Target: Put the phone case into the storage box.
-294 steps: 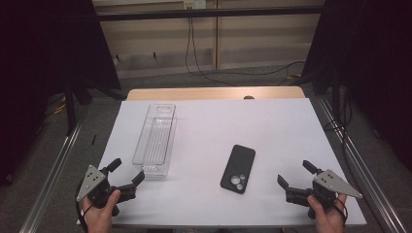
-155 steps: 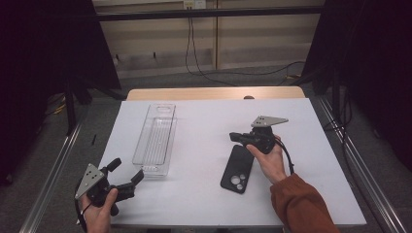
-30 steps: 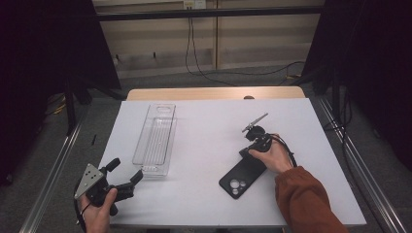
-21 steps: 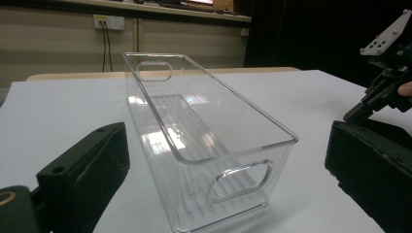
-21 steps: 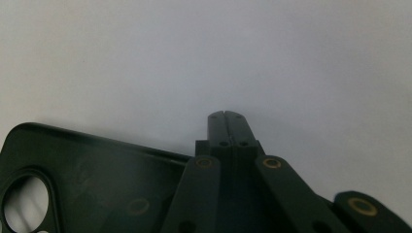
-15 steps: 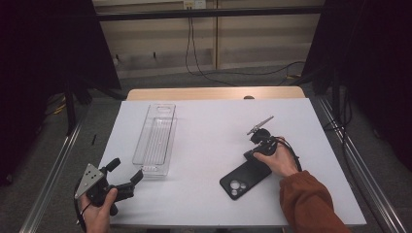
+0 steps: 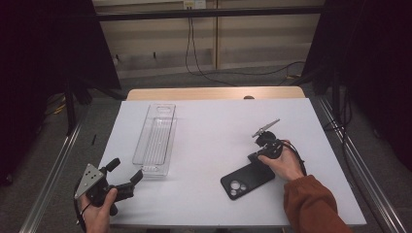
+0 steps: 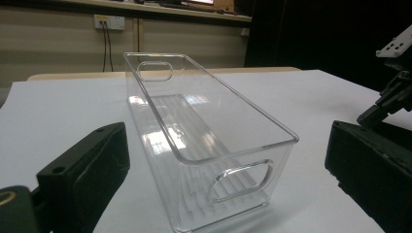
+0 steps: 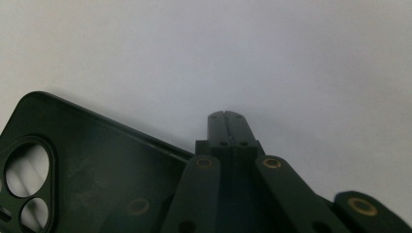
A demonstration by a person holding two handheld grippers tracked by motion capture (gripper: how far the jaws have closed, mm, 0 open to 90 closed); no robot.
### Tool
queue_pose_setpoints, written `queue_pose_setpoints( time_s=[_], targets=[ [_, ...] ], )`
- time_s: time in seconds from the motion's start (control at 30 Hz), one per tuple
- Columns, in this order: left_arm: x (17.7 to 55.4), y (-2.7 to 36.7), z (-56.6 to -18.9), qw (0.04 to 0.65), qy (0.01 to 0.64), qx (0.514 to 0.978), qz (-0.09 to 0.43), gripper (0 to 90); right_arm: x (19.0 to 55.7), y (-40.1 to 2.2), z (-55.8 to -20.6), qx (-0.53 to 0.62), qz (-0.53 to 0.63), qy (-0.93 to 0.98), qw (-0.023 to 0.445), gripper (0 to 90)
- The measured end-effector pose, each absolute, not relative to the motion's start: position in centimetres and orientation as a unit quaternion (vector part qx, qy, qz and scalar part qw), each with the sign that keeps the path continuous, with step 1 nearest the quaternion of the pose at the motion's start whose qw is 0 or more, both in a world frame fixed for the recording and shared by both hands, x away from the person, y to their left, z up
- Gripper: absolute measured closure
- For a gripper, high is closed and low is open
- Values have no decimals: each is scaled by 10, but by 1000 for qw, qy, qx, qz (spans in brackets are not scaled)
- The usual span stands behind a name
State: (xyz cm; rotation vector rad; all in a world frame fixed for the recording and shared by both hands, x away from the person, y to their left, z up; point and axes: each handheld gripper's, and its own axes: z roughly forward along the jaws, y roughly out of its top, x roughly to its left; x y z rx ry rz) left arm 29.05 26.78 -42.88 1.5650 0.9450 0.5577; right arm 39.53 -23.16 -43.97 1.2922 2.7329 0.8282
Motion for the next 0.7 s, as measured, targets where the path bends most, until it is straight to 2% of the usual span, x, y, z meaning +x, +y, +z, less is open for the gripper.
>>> queue_pose_setpoints(
  time_s=[0.7],
  targets=[
    [291,268,-429,577,405,668,238,24,376,-252,-440,425,274,862,10,900]
  ],
)
